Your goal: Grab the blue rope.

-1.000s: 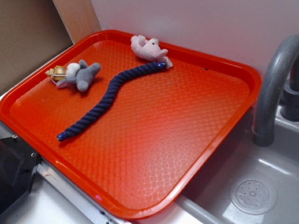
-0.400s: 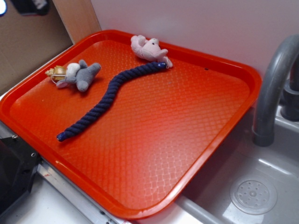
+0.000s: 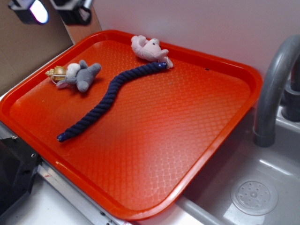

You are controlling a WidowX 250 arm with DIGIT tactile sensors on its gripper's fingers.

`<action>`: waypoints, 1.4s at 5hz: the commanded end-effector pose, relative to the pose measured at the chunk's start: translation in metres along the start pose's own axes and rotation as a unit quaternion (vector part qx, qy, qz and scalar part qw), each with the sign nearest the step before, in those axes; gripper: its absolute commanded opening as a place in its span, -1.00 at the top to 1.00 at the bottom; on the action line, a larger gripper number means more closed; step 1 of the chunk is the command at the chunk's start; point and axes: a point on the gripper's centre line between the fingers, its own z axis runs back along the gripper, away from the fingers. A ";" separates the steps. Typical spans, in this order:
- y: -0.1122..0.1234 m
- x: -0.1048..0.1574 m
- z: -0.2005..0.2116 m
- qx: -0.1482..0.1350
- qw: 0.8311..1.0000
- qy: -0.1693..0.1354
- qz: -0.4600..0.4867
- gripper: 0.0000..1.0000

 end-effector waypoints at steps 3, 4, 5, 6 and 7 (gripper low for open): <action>-0.009 0.008 -0.100 0.013 0.998 0.060 -0.002 -1.00; -0.016 0.001 -0.122 0.020 0.996 0.078 -0.024 -1.00; -0.017 -0.003 -0.131 0.015 0.995 0.094 -0.021 -1.00; -0.019 -0.007 -0.139 0.006 0.994 0.103 -0.027 -1.00; -0.019 -0.010 -0.143 -0.002 0.994 0.105 -0.038 1.00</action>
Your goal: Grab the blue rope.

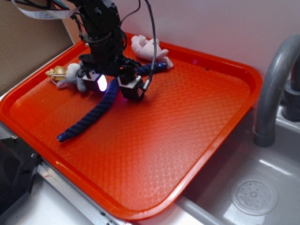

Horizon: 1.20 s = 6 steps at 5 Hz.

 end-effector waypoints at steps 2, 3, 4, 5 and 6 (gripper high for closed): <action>0.005 -0.004 -0.006 -0.006 1.000 -0.008 -0.012 1.00; 0.010 -0.002 -0.004 0.001 1.000 -0.010 -0.008 1.00; 0.013 -0.003 0.029 0.021 1.000 -0.016 -0.005 1.00; 0.019 -0.007 0.079 0.035 0.999 -0.034 0.006 1.00; 0.024 -0.014 0.129 0.020 0.998 -0.053 0.015 1.00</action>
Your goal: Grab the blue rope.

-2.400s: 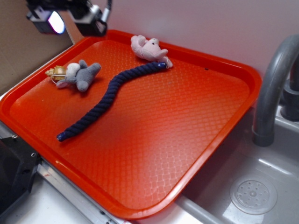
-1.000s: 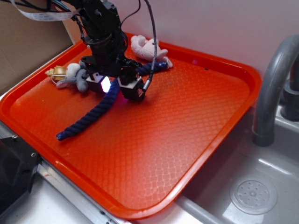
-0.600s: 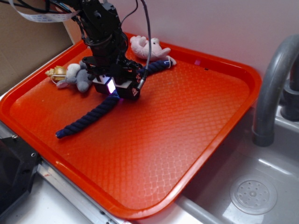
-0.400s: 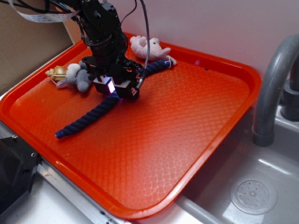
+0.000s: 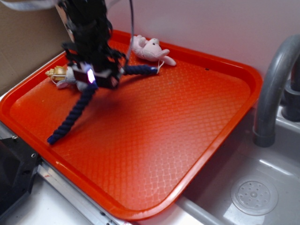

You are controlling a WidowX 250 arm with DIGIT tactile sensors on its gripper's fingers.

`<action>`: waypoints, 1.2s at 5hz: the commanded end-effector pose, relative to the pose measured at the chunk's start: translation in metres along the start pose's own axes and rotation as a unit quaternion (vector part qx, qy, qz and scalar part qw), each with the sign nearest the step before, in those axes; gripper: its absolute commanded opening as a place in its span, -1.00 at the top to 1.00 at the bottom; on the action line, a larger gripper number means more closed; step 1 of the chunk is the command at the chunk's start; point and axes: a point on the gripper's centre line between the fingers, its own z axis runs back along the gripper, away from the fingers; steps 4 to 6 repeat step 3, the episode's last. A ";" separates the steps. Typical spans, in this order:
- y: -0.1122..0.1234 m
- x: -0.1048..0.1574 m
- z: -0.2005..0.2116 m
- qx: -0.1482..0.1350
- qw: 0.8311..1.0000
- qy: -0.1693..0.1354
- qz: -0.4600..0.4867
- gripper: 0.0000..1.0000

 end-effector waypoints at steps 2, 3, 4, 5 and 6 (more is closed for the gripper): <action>0.030 -0.015 0.150 -0.062 0.993 -0.094 0.032 1.00; 0.029 -0.006 0.136 -0.074 0.994 -0.065 0.039 1.00; 0.029 -0.006 0.136 -0.074 0.994 -0.065 0.039 1.00; 0.029 -0.006 0.136 -0.074 0.994 -0.065 0.039 1.00; 0.029 -0.006 0.136 -0.074 0.994 -0.065 0.039 1.00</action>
